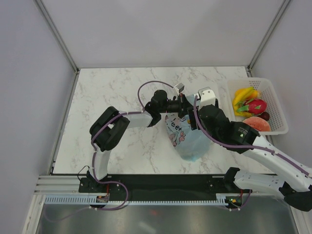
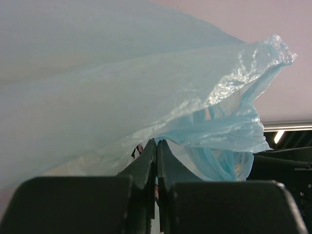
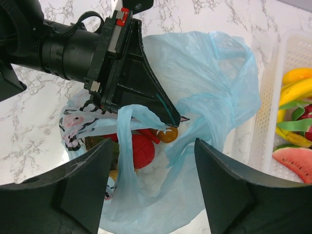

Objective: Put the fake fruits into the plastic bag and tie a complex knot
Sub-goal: Adjust the plastic bag at the center of the board.

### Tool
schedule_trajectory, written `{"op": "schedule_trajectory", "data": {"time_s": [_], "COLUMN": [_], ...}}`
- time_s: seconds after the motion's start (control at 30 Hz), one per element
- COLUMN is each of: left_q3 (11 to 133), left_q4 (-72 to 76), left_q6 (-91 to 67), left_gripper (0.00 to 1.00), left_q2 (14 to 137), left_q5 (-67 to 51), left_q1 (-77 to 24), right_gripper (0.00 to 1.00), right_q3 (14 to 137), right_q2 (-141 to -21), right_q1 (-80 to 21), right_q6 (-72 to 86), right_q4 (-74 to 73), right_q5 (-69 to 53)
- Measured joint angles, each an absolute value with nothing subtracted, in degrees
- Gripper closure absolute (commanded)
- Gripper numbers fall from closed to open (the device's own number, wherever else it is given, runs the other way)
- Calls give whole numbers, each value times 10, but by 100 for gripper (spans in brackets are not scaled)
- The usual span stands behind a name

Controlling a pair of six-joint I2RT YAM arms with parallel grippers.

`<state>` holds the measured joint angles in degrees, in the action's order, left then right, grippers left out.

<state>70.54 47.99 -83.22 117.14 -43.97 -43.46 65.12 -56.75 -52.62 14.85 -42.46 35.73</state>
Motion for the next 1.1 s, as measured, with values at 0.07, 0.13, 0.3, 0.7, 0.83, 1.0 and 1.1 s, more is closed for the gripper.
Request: {"op": "schedule_trajectory", "data": {"time_s": [0.07,0.13,0.3,0.7,0.83,1.0,1.1], "left_q3": [708,710,713,713,713,713,713], "left_q4": [479,478,472,467,467,467,467], "left_q6": [-832,-832,-829,-828,-828,-827,-827], "left_gripper": [98,98,98,98,98,98,98], "left_q2": [1171,1171,1171,1171,1171,1171,1171], "left_q5": [-440,-440,-441,-441,-441,-441,-441], "left_q1": [-435,-435,-435,-435,-435,-435,-435], "right_gripper": [17,15,18,30,30,31,31], "right_q3": [652,654,674,727,736,737,736], "right_q2": [-564,-559,-547,-533,-553,-581,-596], "right_q1": [-526,-526,-526,-509,-456,-368,-328], "right_q6": [145,141,136,138,138,133,131], "right_q4": [-425,-425,-425,-430,-432,-427,-419], "right_q5": [355,351,338,396,411,394,364]}}
